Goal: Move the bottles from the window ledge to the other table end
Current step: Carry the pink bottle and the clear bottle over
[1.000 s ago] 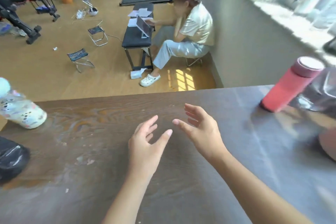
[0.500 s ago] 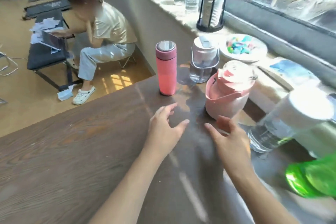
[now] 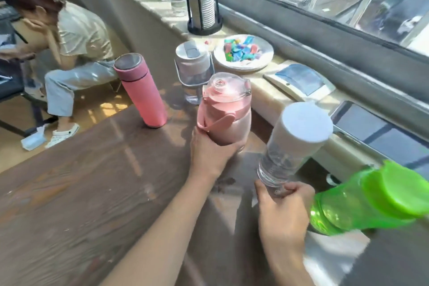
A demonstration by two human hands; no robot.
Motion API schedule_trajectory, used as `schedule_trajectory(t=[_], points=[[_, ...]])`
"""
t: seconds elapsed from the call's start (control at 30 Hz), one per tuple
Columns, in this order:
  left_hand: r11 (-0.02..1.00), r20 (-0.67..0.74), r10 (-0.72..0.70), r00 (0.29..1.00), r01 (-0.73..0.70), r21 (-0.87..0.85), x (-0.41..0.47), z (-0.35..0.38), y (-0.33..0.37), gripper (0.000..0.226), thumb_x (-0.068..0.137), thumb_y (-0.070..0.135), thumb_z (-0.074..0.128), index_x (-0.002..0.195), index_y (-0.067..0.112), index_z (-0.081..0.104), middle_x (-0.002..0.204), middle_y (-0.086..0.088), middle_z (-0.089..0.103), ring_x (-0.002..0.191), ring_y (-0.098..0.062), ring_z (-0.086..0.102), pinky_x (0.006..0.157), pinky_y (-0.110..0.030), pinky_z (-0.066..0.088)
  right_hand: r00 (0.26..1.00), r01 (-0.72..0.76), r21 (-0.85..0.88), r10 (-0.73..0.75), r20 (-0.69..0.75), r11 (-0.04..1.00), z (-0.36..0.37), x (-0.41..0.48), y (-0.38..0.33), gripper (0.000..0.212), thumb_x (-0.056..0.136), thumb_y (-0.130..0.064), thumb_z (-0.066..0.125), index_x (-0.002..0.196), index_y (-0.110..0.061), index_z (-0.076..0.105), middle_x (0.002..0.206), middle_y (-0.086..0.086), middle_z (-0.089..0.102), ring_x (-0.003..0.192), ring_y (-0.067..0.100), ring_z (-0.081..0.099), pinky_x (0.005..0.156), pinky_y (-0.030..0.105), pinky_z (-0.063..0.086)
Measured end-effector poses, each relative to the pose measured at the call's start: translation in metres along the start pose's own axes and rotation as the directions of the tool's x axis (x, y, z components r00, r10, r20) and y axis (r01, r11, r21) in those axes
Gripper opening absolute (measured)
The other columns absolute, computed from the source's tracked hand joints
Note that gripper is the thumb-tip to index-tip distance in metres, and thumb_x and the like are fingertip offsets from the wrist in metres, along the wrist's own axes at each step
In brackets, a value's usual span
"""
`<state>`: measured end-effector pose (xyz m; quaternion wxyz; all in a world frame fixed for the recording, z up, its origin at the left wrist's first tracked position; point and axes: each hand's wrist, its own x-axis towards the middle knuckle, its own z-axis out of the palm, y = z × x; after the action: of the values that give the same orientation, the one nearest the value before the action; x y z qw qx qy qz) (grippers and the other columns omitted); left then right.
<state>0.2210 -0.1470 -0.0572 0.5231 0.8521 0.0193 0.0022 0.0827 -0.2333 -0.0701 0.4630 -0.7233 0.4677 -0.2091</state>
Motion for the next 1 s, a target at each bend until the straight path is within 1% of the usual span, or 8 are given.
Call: schedule_trajectory(t=[0.1, 0.17, 0.33, 0.43, 0.6, 0.77, 0.93, 1.0], points=[[1.0, 0.013, -0.021, 1.0, 0.021, -0.023, -0.002, 0.006, 0.004, 0.107, 0.05, 0.038, 0.106, 0.142, 0.01, 0.06, 0.134, 0.0, 0.067, 0.12, -0.006, 0.058, 0.104, -0.014, 0.042, 0.995, 0.087, 0.034, -0.085, -0.042, 0.996, 0.003, 0.007, -0.002, 0.076, 0.071, -0.022, 0.093, 0.126, 0.003, 0.047, 0.12, 0.017, 0.053, 0.115, 0.035, 0.051, 0.096, 0.038, 0.039], [0.998, -0.001, -0.057, 0.998, 0.057, -0.017, -0.002, 0.011, 0.003, 0.102, 0.053, 0.035, 0.106, 0.14, 0.007, 0.06, 0.128, 0.0, 0.066, 0.118, -0.008, 0.057, 0.094, -0.008, 0.035, 0.988, 0.155, 0.05, -0.153, -0.038, 0.987, 0.005, 0.01, -0.005, 0.086, 0.068, -0.021, 0.094, 0.135, 0.003, 0.045, 0.127, 0.017, 0.052, 0.12, 0.027, 0.044, 0.102, 0.037, 0.036], [0.998, -0.056, -0.055, 0.997, 0.053, -0.047, 0.0, 0.011, 0.004, 0.111, 0.042, 0.038, 0.106, 0.142, 0.018, 0.061, 0.134, 0.001, 0.072, 0.123, -0.016, 0.068, 0.107, -0.03, 0.054, 0.967, 0.246, 0.008, -0.244, -0.072, 0.969, 0.009, 0.02, -0.004, 0.067, 0.068, -0.028, 0.093, 0.116, 0.002, 0.058, 0.109, 0.02, 0.063, 0.105, 0.039, 0.056, 0.093, 0.049, 0.044], [0.998, -0.099, -0.027, 0.995, 0.02, -0.063, -0.006, 0.001, 0.0, 0.116, 0.041, 0.039, 0.105, 0.146, 0.023, 0.058, 0.135, 0.005, 0.072, 0.125, -0.014, 0.068, 0.106, -0.031, 0.055, 0.966, 0.253, -0.021, -0.254, -0.044, 0.967, 0.01, 0.022, -0.005, 0.06, 0.069, -0.036, 0.091, 0.111, -0.005, 0.062, 0.103, 0.016, 0.066, 0.099, 0.036, 0.051, 0.089, 0.049, 0.044], [0.997, -0.187, -0.03, 0.982, 0.017, -0.071, -0.019, -0.041, -0.019, 0.111, 0.044, 0.044, 0.104, 0.144, 0.026, 0.06, 0.132, 0.01, 0.075, 0.123, -0.007, 0.069, 0.105, -0.025, 0.053, 0.973, 0.209, 0.105, -0.218, 0.08, 0.972, 0.018, 0.014, -0.018, 0.051, 0.068, -0.036, 0.092, 0.108, -0.021, 0.064, 0.1, 0.0, 0.072, 0.097, 0.025, 0.067, 0.087, 0.042, 0.053], [0.977, -0.265, -0.21, 0.941, 0.19, -0.099, -0.036, -0.114, -0.045, 0.092, 0.043, 0.044, 0.106, 0.124, 0.019, 0.072, 0.121, 0.001, 0.08, 0.115, -0.018, 0.074, 0.094, -0.026, 0.056, 0.954, 0.145, 0.112, -0.169, 0.249, 0.983, 0.045, -0.023, -0.039, 0.044, 0.067, -0.036, 0.093, 0.1, -0.026, 0.065, 0.089, -0.005, 0.076, 0.086, 0.017, 0.073, 0.077, 0.034, 0.055], [0.95, -0.38, -0.313, 0.87, 0.277, -0.147, -0.076, -0.21, -0.091, 0.095, 0.046, 0.037, 0.107, 0.13, 0.021, 0.066, 0.112, 0.011, 0.07, 0.106, -0.011, 0.066, 0.086, -0.025, 0.049, 0.84, 0.291, 0.104, -0.306, 0.447, 0.951, 0.082, -0.091, -0.067, 0.04, 0.067, -0.04, 0.093, 0.092, -0.031, 0.063, 0.08, -0.013, 0.07, 0.074, 0.0, 0.065, 0.063, 0.019, 0.045], [0.941, -0.437, -0.337, 0.834, 0.29, -0.173, -0.095, -0.253, -0.111, 0.101, 0.045, 0.033, 0.107, 0.135, 0.025, 0.064, 0.113, 0.014, 0.071, 0.108, -0.013, 0.069, 0.085, -0.025, 0.05, 0.774, 0.3, 0.133, -0.322, 0.545, 0.945, 0.102, -0.125, -0.078, 0.038, 0.066, -0.038, 0.094, 0.088, -0.031, 0.063, 0.08, -0.014, 0.073, 0.075, -0.004, 0.066, 0.066, 0.022, 0.049]])
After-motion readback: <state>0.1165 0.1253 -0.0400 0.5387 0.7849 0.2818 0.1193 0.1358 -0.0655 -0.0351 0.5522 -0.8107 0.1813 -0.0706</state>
